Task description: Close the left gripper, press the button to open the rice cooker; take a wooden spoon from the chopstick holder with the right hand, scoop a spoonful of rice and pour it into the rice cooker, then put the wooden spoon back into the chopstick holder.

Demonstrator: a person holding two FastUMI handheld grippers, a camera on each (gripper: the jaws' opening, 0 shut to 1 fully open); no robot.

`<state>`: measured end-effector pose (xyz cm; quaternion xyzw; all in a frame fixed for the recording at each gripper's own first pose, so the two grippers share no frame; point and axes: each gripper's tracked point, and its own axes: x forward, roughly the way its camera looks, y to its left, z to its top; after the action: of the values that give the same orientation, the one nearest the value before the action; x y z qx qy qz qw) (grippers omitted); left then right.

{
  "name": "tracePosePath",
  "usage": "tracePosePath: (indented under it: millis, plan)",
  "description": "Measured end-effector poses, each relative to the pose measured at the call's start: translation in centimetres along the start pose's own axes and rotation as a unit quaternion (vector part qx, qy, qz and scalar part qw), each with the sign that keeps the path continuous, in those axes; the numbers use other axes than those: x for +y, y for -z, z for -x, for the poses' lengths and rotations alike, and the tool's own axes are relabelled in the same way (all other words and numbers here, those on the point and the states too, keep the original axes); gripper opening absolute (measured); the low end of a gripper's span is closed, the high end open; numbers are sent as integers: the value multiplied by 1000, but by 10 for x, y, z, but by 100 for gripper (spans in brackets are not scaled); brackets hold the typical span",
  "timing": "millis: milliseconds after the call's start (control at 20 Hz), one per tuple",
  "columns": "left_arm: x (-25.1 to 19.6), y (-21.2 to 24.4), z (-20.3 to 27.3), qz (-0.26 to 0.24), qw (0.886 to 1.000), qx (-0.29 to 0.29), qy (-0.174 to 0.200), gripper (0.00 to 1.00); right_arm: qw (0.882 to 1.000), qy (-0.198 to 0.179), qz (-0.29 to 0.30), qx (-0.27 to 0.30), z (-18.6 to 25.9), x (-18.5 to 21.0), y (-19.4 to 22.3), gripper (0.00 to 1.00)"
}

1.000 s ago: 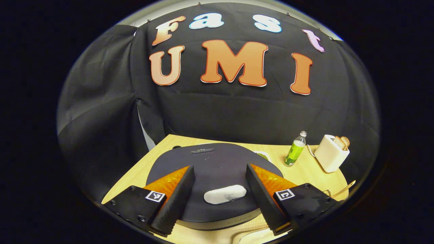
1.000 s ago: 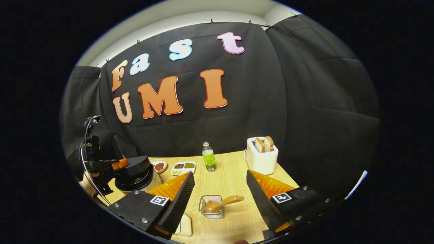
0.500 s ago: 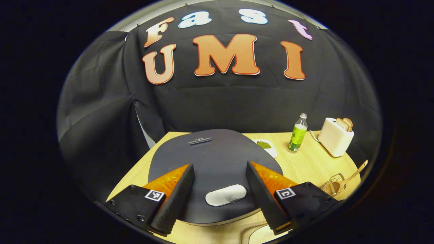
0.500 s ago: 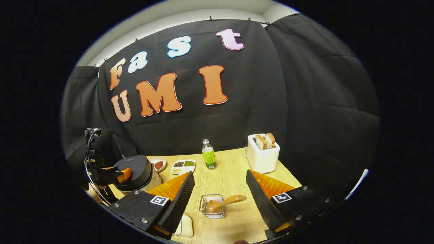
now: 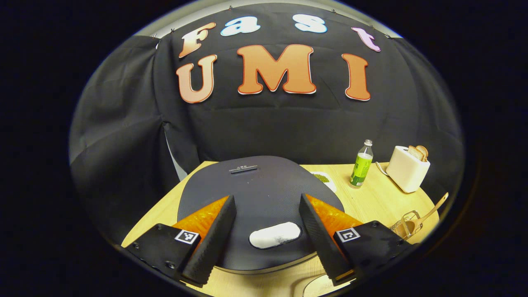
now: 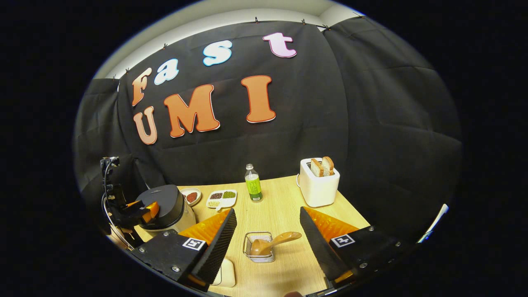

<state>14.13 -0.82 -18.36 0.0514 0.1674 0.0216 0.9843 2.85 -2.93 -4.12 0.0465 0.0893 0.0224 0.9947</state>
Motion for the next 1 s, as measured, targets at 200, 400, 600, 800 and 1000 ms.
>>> tracePosePath:
  millis: [200,400,600,800,1000]
  plan:
    - [0,-8,0,-6,1000,2,18,98,1000,7,8,-7,9,-4,-4,95]
    - [7,-19,16,20,999,19,16,96,1000,6,5,-22,16,-1,-17,95]
    - [17,-63,49,6,1000,-15,19,100,999,-1,11,-42,22,5,-41,95]
    - [24,-112,95,6,999,-38,33,100,997,-3,29,-68,29,7,-67,95]
    - [39,-175,153,6,995,-95,40,95,995,4,45,-84,38,3,-84,95]
